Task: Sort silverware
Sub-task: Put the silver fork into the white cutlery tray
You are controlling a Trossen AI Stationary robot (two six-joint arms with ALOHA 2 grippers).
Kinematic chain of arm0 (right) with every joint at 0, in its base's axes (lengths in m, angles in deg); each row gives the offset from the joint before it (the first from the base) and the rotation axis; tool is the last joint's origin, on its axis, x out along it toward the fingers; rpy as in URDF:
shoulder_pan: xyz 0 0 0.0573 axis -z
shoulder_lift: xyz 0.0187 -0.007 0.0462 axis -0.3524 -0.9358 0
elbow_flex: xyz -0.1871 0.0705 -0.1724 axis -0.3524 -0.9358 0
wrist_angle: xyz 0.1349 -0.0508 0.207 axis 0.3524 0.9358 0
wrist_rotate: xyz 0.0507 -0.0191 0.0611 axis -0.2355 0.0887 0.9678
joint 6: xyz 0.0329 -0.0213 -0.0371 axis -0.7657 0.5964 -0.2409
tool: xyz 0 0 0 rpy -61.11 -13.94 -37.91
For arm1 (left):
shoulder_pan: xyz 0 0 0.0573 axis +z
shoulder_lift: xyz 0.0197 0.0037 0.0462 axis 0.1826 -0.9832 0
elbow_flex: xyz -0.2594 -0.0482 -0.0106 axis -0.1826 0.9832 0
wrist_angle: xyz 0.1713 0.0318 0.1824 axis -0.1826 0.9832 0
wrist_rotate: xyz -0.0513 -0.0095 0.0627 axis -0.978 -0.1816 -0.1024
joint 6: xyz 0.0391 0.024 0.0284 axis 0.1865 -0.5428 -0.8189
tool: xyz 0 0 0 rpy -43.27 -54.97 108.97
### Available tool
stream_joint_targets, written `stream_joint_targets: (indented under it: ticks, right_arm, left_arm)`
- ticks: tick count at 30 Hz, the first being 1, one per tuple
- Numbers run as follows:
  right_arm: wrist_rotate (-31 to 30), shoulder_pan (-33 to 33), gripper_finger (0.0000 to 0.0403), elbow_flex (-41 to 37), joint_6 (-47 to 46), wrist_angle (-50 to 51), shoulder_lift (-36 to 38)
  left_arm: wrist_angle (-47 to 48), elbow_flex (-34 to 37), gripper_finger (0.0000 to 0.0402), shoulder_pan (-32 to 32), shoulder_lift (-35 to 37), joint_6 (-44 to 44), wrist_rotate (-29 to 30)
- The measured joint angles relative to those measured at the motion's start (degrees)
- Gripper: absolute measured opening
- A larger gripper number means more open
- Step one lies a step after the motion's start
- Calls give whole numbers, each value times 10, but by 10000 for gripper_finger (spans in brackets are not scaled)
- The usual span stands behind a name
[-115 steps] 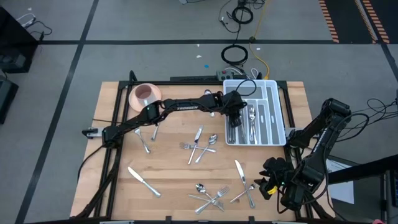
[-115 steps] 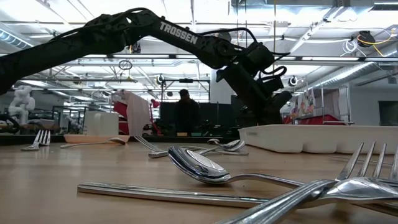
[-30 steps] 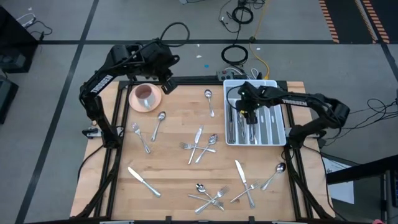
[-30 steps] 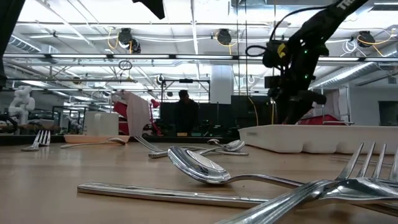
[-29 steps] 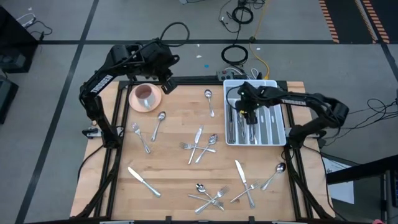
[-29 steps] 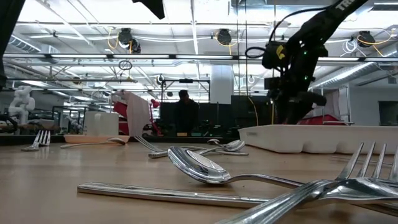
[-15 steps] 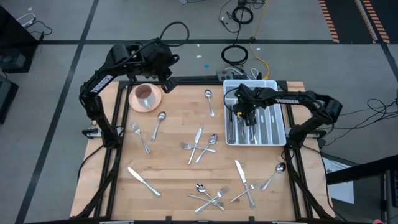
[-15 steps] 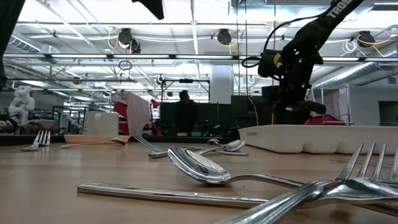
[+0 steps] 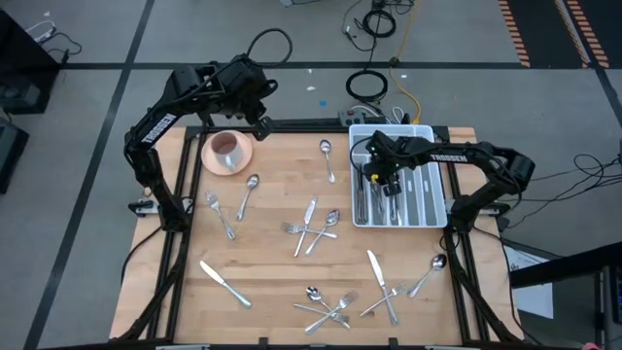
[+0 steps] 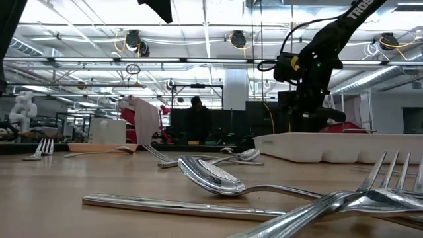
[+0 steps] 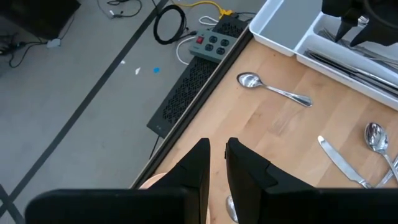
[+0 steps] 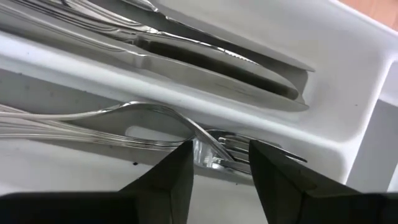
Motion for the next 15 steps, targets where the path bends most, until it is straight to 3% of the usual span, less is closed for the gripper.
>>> stream_joint_targets:
  ticks: [4,15]
  right_arm:
    - [13,0,125,0,11,3,0]
    - [11,0,16,0,50,8,-3]
  left_arm:
    - [0,0,59,0,0,-2,0]
    - [0,0,59,-1,0,-1,0]
